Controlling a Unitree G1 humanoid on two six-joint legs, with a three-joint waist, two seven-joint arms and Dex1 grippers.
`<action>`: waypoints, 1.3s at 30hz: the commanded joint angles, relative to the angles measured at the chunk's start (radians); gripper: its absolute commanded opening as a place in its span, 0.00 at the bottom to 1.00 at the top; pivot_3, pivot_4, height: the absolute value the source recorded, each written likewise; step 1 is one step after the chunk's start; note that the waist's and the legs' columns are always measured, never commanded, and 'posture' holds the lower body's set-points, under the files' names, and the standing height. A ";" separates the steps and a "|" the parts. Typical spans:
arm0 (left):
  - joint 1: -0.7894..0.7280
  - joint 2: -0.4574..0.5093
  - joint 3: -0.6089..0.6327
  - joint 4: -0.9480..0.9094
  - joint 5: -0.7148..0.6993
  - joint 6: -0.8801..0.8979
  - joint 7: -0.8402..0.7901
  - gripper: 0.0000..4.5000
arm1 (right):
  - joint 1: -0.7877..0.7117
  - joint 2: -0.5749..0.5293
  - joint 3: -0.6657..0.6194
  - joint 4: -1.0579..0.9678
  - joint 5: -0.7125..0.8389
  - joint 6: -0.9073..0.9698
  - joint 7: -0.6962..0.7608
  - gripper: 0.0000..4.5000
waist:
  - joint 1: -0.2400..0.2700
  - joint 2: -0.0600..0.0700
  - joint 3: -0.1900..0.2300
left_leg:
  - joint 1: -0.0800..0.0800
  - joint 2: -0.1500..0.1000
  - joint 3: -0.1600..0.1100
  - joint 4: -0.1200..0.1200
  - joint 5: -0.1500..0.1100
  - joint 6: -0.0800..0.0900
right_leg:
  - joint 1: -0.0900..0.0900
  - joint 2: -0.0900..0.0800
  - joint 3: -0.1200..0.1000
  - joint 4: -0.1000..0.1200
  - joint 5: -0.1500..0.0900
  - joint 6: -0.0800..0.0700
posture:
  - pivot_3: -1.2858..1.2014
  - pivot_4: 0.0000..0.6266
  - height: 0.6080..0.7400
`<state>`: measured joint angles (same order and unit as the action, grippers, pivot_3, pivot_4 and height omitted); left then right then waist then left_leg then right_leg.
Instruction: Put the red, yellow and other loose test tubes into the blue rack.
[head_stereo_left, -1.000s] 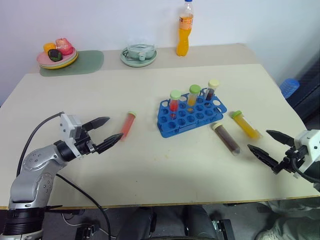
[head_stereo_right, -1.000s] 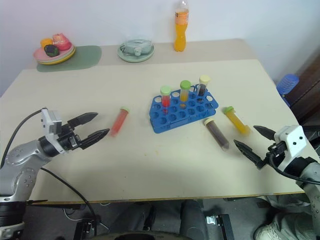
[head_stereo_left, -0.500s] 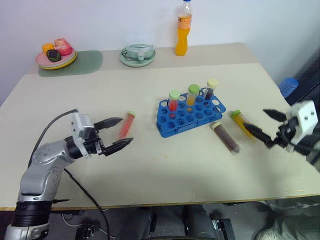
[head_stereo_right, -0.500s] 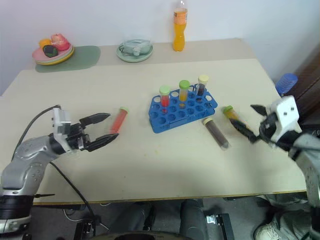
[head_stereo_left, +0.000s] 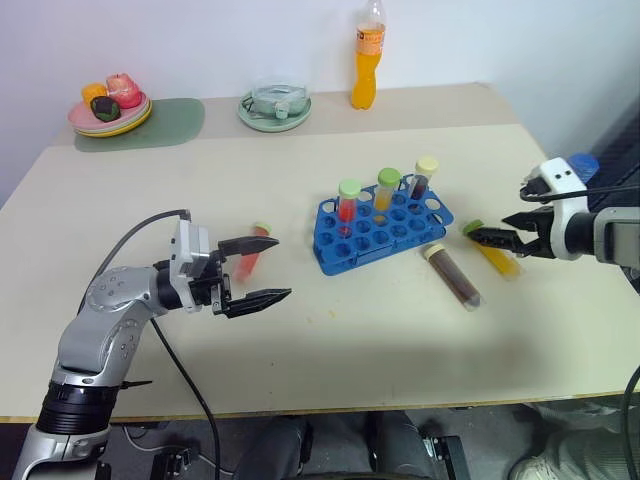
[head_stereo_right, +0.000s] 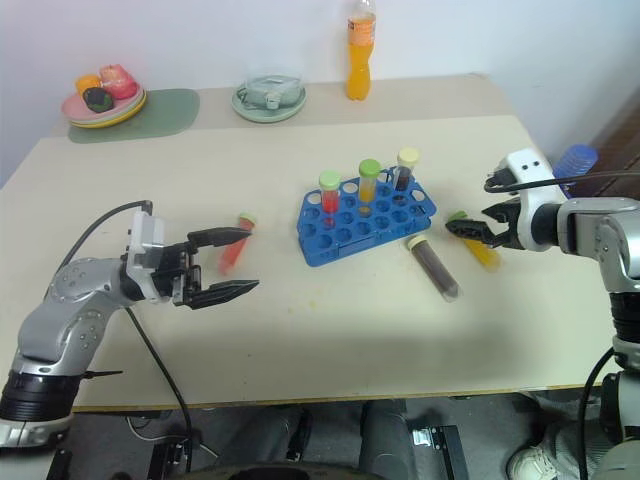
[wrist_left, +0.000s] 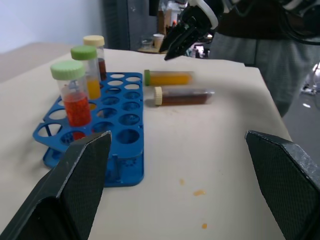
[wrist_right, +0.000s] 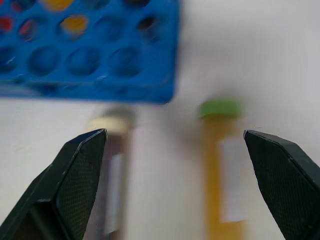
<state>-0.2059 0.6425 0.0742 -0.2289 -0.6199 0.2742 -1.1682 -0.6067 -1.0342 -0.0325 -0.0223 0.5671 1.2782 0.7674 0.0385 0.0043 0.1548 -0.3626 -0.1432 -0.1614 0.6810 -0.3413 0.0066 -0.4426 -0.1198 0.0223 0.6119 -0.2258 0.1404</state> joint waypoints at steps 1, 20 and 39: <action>0.007 0.014 0.018 -0.043 -0.019 0.006 -0.003 0.97 | -0.028 -0.004 0.003 -0.067 0.033 0.085 0.009 1.00 | 0.001 0.000 0.000 | -0.001 0.000 0.000 0.001 0.000 0.000 | 0.000 0.000 0.000 0.000 0.000 0.000 | 0.52 0.24 1.00; 0.027 0.013 0.004 -0.053 -0.004 0.006 -0.027 0.97 | -0.070 0.152 0.149 -0.050 -0.064 0.107 -0.116 1.00 | -0.001 0.000 0.000 | -0.002 -0.001 0.000 0.002 0.000 0.000 | -0.001 0.000 0.000 0.001 0.000 0.000 | 0.52 0.24 1.00; 0.060 0.009 0.002 -0.055 0.005 -0.015 -0.013 1.00 | -0.042 0.149 0.321 -0.102 -0.263 -0.089 -0.113 0.18 | -0.006 -0.001 0.000 | -0.001 0.000 0.001 0.002 0.000 0.000 | -0.001 0.000 0.000 0.001 0.001 -0.001 | 0.52 0.24 1.00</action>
<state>-0.1510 0.6480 0.0648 -0.2571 -0.6189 0.2755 -1.1836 -0.6515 -0.8793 0.2763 -0.0839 0.3174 1.2193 0.6405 0.0323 0.0034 0.1543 -0.3635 -0.1435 -0.1609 0.6829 -0.3412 0.0064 -0.4437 -0.1196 0.0220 0.6131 -0.2251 0.1397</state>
